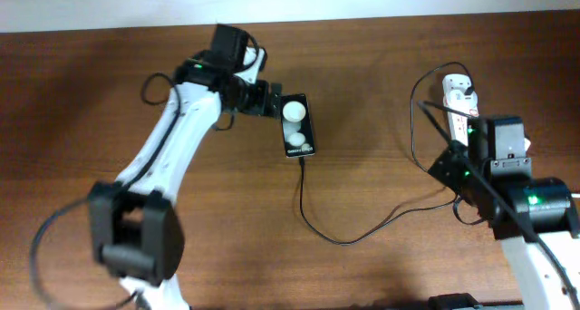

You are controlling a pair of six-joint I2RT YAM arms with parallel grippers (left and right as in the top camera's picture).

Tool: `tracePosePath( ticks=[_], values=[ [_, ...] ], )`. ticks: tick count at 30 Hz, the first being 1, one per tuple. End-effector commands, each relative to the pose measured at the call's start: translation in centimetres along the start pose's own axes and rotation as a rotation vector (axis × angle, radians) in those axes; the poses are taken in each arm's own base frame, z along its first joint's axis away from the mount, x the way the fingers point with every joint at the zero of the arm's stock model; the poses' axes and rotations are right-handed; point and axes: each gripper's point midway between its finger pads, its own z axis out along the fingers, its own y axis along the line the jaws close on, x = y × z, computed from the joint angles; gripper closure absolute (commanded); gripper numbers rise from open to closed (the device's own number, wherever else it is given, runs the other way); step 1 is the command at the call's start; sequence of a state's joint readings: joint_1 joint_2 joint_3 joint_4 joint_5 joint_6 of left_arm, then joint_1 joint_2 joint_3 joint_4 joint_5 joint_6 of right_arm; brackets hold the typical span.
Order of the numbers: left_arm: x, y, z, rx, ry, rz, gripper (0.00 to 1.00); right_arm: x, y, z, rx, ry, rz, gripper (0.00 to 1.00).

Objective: Plug charger to phone and switch on socket

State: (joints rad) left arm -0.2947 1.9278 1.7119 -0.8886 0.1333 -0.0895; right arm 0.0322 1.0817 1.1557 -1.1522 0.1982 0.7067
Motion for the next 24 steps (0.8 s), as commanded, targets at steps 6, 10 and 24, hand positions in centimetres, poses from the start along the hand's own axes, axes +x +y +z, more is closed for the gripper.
tracePosePath(
  ticks=[6, 10, 24],
  values=[
    [2.5, 3.7, -17.0, -0.245, -0.157, -0.026, 0.01, -1.2, -3.1, 3.5, 0.162, 0.078, 0.097, 0.96],
    [6.0, 3.5, -18.5, -0.249, -0.061, -0.025, 0.01, -2.1, -4.2, 4.3, 0.189, 0.075, 0.146, 0.96],
    [6.9, 2.5, -22.8, -0.235, -0.17, -0.012, 0.01, -4.4, -4.4, 9.4, 0.149, 0.125, 0.19, 0.96]
  ],
)
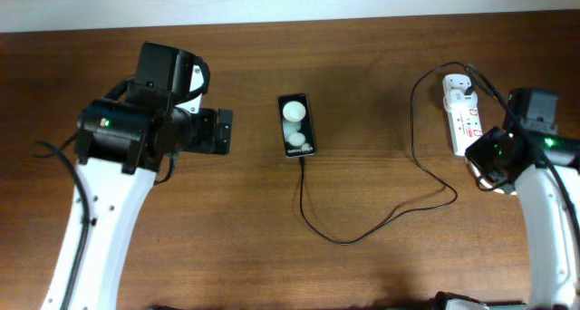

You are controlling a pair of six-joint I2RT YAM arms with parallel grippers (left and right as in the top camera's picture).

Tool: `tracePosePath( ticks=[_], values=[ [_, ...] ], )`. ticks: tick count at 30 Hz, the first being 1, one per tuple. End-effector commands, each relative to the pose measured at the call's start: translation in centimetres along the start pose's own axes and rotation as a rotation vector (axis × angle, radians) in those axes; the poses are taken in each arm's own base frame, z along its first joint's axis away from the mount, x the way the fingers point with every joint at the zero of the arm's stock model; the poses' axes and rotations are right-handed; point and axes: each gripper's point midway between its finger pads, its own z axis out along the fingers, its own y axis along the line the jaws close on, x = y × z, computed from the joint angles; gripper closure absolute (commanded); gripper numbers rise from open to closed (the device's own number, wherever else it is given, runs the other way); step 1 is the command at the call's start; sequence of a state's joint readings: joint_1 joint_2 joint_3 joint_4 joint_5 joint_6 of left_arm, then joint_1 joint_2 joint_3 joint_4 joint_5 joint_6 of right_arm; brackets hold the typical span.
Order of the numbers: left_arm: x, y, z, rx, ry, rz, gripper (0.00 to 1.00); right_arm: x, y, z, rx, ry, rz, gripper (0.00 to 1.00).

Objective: Plug charger to phone and switch on socket

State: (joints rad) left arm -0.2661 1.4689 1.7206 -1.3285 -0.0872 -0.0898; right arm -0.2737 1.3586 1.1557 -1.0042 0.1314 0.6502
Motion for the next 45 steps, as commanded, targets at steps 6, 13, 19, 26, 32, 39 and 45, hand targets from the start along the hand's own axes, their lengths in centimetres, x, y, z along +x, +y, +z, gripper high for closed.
tracePosePath(
  ticks=[6, 13, 19, 26, 32, 39, 45],
  values=[
    [2.8, 1.8, -14.8, 0.023, -0.431, -0.031, 0.01, -2.3, 3.2, 2.4, -0.101, 0.039, -0.002, 0.96],
    [10.3, 3.4, -25.5, 0.055, -0.798, -0.066, 0.01, -6.0, 2.9, 3.4, -0.075, 0.038, 0.0, 0.96],
    [20.3, 4.5, -25.8, 0.014, -0.784, -0.097, 0.01, -8.7, 3.9, 3.3, -0.126, -0.056, 0.018, 0.96],
    [25.5, 4.5, -25.1, -0.078, -0.78, -0.171, 0.01, -9.5, 4.3, 3.3, -0.141, -0.089, 0.011, 0.96],
    [28.3, 4.4, -26.1, -0.076, -0.894, -0.176, 0.01, -8.6, 4.2, 5.5, -0.115, -0.029, 0.006, 0.96],
    [30.7, 4.3, -26.6, -0.073, -0.983, -0.178, 0.01, -7.8, 4.1, 8.3, -0.082, 0.027, 0.004, 0.96],
    [32.3, 4.2, -26.9, -0.071, -1.046, -0.18, 0.01, -8.4, 4.5, 8.5, -0.099, 0.005, 0.009, 0.96]
  ],
)
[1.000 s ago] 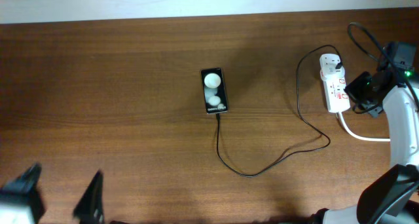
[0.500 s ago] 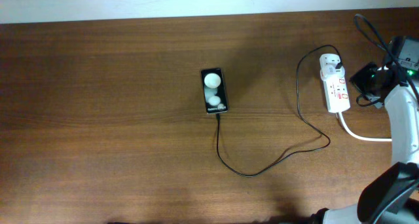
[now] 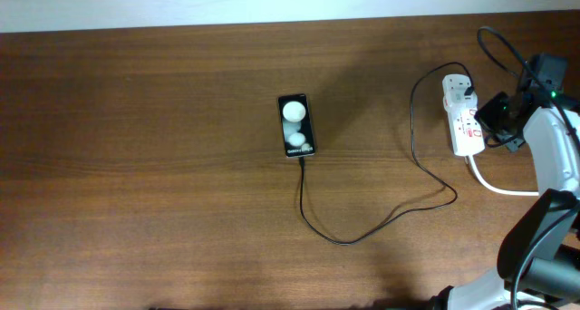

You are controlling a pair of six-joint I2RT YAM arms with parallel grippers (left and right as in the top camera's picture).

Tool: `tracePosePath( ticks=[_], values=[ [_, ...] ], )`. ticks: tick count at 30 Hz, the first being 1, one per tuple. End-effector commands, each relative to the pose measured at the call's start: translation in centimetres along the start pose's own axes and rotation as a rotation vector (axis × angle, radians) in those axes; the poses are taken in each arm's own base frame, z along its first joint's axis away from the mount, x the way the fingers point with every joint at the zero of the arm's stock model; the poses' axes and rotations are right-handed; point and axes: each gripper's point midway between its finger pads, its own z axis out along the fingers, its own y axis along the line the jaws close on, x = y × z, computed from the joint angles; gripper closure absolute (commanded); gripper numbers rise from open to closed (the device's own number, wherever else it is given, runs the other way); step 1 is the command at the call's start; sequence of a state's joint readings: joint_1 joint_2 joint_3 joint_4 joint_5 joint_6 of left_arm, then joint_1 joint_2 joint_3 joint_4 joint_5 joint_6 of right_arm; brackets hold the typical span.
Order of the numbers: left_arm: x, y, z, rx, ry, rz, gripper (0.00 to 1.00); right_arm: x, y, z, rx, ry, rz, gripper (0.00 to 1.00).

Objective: Plug charger to phone and switch on socket

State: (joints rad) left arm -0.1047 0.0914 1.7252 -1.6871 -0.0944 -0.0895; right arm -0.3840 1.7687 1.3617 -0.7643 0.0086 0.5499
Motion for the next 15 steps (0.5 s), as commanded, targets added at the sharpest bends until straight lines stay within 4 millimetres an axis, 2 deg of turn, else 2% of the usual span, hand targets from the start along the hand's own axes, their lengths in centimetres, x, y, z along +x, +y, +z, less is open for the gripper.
tracePosePath(
  ticks=[1, 5, 11, 13, 15],
  values=[
    [0.4, 0.2, -0.8, -0.007, -0.034, 0.005, 0.01, -0.9, 0.5, -0.3, -0.018, -0.022, 0.004, 0.96],
    [0.9, 0.4, -1.9, -0.004, -0.077, 0.001, 0.01, -2.0, 1.1, -1.2, -0.034, -0.048, 0.004, 0.96],
    [0.9, 0.4, -2.0, -0.003, -0.083, 0.001, 0.01, -3.1, 1.9, -2.2, -0.052, -0.075, 0.03, 0.96],
    [0.9, 0.4, -2.0, -0.003, -0.083, 0.001, 0.01, -3.6, 2.3, -1.7, -0.049, -0.061, 0.033, 0.96],
    [0.9, 0.4, -2.0, -0.003, -0.083, 0.001, 0.01, -3.7, 2.4, -0.3, -0.022, -0.014, 0.033, 0.96]
  ],
)
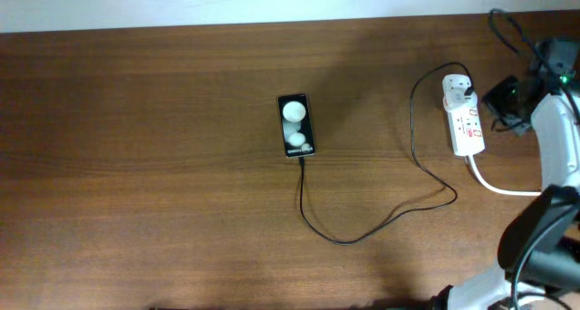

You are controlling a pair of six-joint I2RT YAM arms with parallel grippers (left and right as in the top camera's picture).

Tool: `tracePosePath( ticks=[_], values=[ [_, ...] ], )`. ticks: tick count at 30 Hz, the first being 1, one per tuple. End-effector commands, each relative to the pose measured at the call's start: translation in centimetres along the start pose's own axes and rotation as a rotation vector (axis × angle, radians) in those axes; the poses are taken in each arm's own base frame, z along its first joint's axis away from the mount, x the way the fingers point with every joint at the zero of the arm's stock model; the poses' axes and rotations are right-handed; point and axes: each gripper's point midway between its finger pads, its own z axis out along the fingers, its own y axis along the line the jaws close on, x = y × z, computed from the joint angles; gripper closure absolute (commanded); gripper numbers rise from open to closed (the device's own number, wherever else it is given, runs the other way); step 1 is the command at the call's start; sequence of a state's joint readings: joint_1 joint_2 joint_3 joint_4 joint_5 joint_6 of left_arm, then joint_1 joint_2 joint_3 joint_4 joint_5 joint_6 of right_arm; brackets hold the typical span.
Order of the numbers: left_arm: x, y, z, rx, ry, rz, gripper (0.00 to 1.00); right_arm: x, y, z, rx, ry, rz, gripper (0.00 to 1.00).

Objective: Plug charger to phone and switch on socket

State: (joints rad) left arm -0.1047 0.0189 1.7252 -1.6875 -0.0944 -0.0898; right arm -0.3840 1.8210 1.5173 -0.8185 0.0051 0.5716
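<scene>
The black phone [296, 126] lies flat mid-table with white shapes lit on its screen. A black charger cable [344, 239] is plugged into the phone's near end and loops right and up to the plug [462, 92] in the white socket strip [466, 126]. My right gripper [501, 101] sits just right of the strip, apart from it, and its fingers are too dark to read. The left arm is out of view.
A white lead [494, 185] runs from the strip's near end off to the right. The right arm's base [539, 247] fills the lower right corner. A pale wall edge [272, 6] borders the far side of the wooden table [163, 183].
My right gripper has drawn a little to the right and farther from the socket strip. The phone, cable and strip lie as before.
At first my left gripper was at the phone's far left corner and the right arm stood near the strip. Then the left arm was pulled back to the left. Later it was gone from view, with the right gripper beside the strip, now a little farther off.
</scene>
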Motion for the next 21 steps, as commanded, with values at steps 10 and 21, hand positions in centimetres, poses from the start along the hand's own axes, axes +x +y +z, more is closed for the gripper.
tracePosePath(
  ticks=[10, 21],
  values=[
    [0.1, 0.2, -0.3, -0.01, -0.011, 0.009, 0.01, 0.6, 1.3, 7.5, 0.011, 0.168, 0.047, 0.96],
    [-1.3, 4.1, 4.6, -0.281, -0.019, 0.011, 0.01, 0.0, 2.5, 9.3, -0.047, 0.15, 0.083, 0.96]
  ],
)
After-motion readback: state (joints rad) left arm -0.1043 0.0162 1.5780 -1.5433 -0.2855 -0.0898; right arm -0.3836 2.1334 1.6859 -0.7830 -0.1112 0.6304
